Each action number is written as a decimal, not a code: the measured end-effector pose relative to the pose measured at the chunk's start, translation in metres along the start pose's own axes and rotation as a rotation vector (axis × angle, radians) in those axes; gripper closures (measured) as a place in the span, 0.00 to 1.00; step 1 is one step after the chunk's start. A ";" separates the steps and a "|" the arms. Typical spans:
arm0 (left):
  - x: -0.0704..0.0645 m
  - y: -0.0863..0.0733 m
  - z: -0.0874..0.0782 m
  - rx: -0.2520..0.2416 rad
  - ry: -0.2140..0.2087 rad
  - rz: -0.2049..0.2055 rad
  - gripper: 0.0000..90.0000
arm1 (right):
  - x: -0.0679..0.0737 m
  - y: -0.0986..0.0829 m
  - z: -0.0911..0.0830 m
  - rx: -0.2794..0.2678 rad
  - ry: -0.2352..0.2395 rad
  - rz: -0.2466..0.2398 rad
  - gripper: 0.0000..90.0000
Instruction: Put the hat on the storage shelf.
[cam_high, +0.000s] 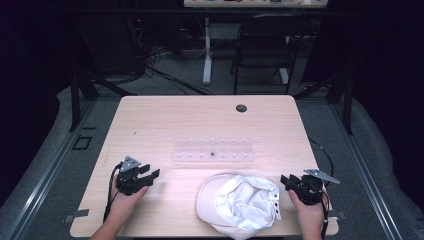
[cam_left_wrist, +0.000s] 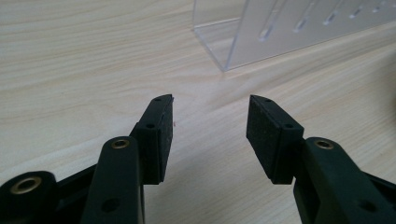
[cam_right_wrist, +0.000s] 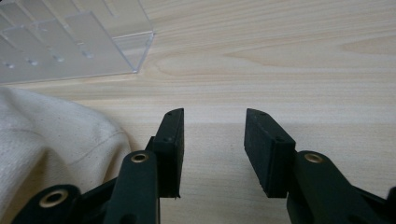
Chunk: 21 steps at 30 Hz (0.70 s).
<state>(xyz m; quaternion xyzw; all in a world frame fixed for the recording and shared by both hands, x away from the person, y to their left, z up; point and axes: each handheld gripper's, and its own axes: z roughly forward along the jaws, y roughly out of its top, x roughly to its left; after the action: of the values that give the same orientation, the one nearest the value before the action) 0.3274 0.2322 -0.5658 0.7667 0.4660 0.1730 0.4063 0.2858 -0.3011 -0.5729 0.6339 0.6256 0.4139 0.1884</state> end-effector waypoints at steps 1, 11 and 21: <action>0.000 0.000 0.000 0.000 0.000 0.000 0.58 | 0.000 0.000 0.000 0.000 0.000 0.000 0.65; -0.012 0.001 0.001 0.008 -0.017 0.075 0.57 | 0.008 0.004 -0.007 0.005 0.043 -0.008 0.62; -0.013 0.000 0.003 0.014 -0.032 0.062 0.58 | 0.008 0.016 -0.011 0.024 0.086 0.038 0.62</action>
<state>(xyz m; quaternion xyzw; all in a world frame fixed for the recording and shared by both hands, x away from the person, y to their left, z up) 0.3228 0.2198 -0.5659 0.7864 0.4364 0.1698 0.4027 0.2864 -0.2986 -0.5519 0.6297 0.6258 0.4366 0.1457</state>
